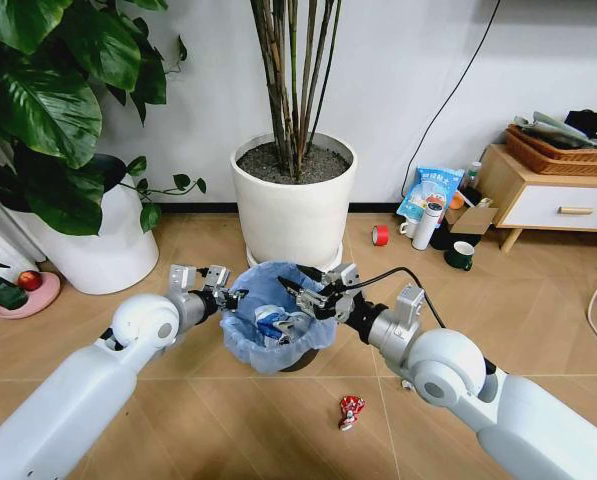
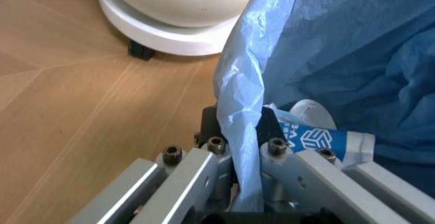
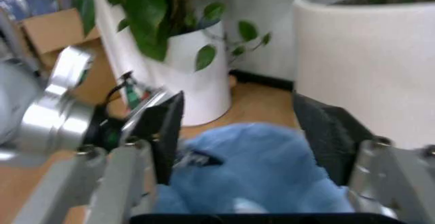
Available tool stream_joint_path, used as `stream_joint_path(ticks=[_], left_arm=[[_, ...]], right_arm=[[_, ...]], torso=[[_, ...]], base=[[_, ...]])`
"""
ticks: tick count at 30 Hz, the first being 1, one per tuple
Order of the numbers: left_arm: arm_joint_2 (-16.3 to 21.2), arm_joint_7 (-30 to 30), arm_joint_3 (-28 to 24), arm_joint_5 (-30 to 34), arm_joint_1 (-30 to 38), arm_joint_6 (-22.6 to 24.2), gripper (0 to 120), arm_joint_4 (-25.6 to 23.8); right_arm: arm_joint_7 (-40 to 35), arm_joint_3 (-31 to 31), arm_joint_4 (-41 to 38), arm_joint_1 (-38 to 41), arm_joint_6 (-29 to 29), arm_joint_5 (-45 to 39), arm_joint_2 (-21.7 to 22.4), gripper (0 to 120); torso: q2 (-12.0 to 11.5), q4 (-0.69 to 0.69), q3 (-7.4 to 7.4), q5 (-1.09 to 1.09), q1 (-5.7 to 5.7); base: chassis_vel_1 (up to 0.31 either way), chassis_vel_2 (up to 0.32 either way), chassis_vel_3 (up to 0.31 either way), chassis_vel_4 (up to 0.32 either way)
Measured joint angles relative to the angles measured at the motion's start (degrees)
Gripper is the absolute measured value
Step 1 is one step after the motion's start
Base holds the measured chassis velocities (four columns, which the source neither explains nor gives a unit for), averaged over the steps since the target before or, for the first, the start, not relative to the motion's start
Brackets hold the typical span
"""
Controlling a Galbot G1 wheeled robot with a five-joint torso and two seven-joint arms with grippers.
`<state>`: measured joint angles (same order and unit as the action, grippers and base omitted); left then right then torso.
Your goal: Pick up the trash bin and place the garbage on the floor into it.
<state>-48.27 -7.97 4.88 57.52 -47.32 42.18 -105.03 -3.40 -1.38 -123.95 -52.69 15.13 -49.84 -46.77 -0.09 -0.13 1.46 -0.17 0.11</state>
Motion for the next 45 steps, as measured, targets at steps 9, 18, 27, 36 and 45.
stream_joint_path(ticks=[9, 18, 27, 36, 45], left_arm=[[1.7, 2.8, 6.0, -2.9, -5.9, 0.0, 0, -0.3], [1.9, 3.8, 8.6, -4.4, -7.5, 0.0, 0, 0.0], [2.0, 4.0, 9.8, -4.4, -8.8, -0.1, 0, -1.1], [1.9, 3.9, 9.2, -4.5, -9.7, 0.0, 0, -2.3], [1.3, 3.7, 8.0, -4.5, -8.6, -0.1, 0, -2.0]], right_arm=[[12.8, 10.4, 3.1, -6.5, -2.4, 4.3, 8.3, 96], [21.5, 13.9, 11.3, -10.7, -4.5, 10.1, 10.9, 100], [32.0, 8.8, 20.6, -12.6, -3.5, 18.7, 12.4, 100], [36.0, 0.0, 28.6, -10.4, -5.8, 27.3, 10.1, 100], [37.0, -5.1, 34.8, -8.4, -7.2, 33.2, 7.4, 100]], torso=[[0.0, 0.01, 0.0, -0.01, 0.0], [0.0, 0.0, 0.0, 0.0, 0.0], [0.0, 0.0, 0.0, 0.0, 0.0], [0.0, 0.01, 0.0, 0.0, 0.0], [0.0, 0.0, 0.0, -0.01, 0.0]], base=[[0.0, 0.0, 0.0, 0.0], [0.0, 0.0, 0.0, 0.0], [0.0, 0.0, 0.0, 0.0], [0.0, 0.0, 0.0, 0.0], [0.0, 0.0, 0.0, 0.0]])
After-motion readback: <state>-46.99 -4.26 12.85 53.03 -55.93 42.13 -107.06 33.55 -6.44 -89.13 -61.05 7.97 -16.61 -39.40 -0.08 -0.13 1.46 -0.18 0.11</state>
